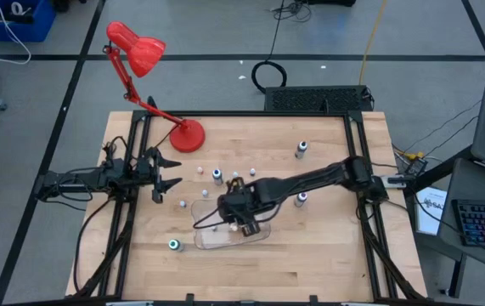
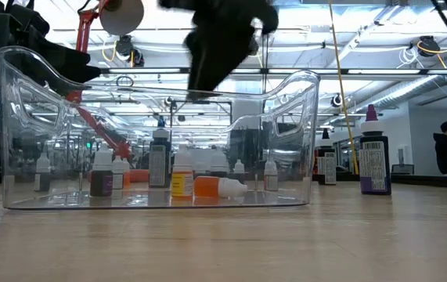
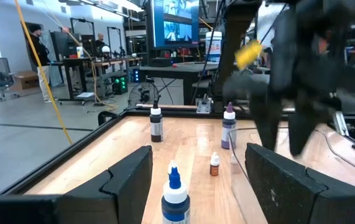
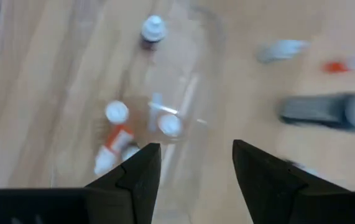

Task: Pick & Place food coloring
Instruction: Put the right small purple food coloring into the bin

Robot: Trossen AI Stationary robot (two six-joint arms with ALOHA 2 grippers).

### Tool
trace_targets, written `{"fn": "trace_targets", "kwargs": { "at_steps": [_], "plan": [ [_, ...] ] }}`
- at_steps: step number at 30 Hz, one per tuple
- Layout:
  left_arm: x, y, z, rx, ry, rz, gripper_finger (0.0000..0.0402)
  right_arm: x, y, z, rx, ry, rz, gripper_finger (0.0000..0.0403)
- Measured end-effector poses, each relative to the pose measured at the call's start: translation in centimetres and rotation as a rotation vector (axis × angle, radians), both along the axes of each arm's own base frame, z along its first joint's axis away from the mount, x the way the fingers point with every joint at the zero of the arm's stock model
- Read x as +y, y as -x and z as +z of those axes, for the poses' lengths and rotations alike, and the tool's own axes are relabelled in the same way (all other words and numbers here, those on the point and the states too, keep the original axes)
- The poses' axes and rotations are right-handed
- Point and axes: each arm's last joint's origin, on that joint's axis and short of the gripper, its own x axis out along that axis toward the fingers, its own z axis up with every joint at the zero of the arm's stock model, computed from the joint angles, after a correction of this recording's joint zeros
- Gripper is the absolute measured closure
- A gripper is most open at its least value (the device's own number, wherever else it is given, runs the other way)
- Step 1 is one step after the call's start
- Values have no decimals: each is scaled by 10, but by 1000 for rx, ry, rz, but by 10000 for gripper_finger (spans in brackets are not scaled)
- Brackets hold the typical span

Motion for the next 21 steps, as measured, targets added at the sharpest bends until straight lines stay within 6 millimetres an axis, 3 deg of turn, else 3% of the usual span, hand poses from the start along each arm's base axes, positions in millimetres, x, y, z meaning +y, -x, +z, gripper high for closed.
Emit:
{"fn": "trace_targets", "kwargs": {
  "at_steps": [5, 9, 15, 21],
  "plan": [
    [0, 0, 0, 0, 0, 0, 144, -8, 37, 48, 18, 8, -134, 221],
    [0, 0, 0, 1, 0, 0, 144, -20, 69, 64, -14, -23, -211, 222],
    [0, 0, 0, 1, 0, 0, 144, -50, 113, 37, -126, -41, -263, 223],
    [0, 0, 0, 0, 0, 0, 144, -85, 138, 1, -176, -70, -301, 222]
  ]
}}
